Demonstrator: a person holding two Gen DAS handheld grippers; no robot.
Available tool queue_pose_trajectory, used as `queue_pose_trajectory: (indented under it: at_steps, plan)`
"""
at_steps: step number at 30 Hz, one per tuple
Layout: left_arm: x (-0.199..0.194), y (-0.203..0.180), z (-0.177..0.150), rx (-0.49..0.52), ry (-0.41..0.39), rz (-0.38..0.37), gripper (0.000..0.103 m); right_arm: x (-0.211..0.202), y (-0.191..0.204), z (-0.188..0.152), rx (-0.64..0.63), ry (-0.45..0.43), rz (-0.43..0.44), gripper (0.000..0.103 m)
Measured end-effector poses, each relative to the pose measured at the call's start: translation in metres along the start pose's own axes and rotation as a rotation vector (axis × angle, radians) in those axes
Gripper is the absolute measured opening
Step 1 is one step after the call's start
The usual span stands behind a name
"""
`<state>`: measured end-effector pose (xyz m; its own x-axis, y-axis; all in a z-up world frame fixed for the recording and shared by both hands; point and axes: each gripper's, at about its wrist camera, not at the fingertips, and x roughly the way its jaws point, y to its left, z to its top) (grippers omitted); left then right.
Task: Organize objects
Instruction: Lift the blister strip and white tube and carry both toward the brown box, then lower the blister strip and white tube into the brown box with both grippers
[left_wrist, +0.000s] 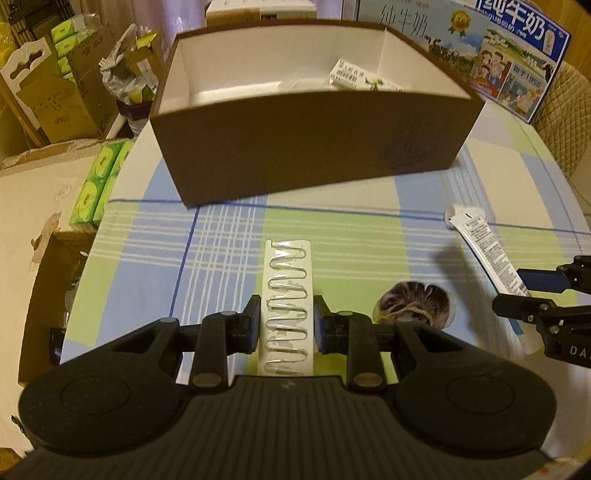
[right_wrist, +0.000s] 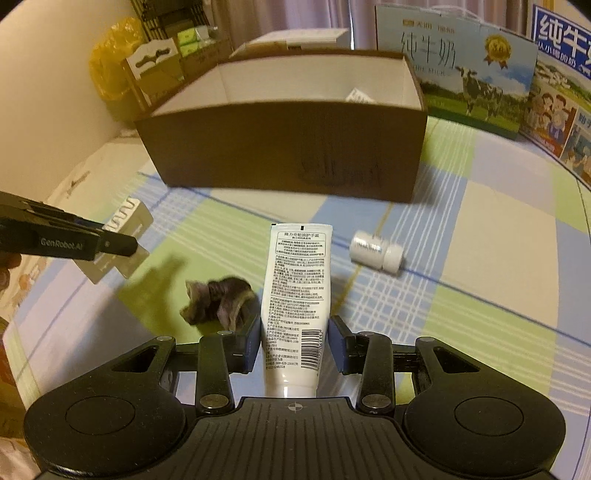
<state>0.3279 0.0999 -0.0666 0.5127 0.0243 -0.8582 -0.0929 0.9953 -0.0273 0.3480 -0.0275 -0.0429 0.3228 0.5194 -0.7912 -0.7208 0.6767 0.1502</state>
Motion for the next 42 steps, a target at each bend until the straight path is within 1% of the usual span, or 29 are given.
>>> queue_pose_trajectory:
  at_steps: [7, 19, 27, 32, 36, 42]
  plan:
    - [-0.02, -0.001, 0.02, 0.001, -0.072, -0.016, 0.024, -0.014, -0.001, 0.026, 0.005, -0.066, 0.034, 0.036]
    - [-0.045, 0.003, 0.071, 0.016, -0.203, -0.003, 0.024, -0.024, -0.003, 0.093, 0.01, -0.177, 0.1, 0.036]
    - [-0.047, 0.011, 0.106, 0.011, -0.257, 0.011, 0.024, -0.013, -0.001, 0.14, 0.022, -0.223, 0.136, 0.036]
    - [-0.042, 0.017, 0.13, 0.006, -0.276, 0.025, 0.024, 0.0, 0.004, 0.17, 0.022, -0.242, 0.154, 0.036]
    - [-0.034, 0.022, 0.146, 0.001, -0.28, 0.038, 0.024, 0.012, 0.0, 0.191, 0.031, -0.253, 0.143, 0.036]
    - [-0.017, 0.033, 0.165, -0.008, -0.272, 0.052, 0.024, 0.028, -0.023, 0.216, 0.059, -0.26, 0.08, 0.036]
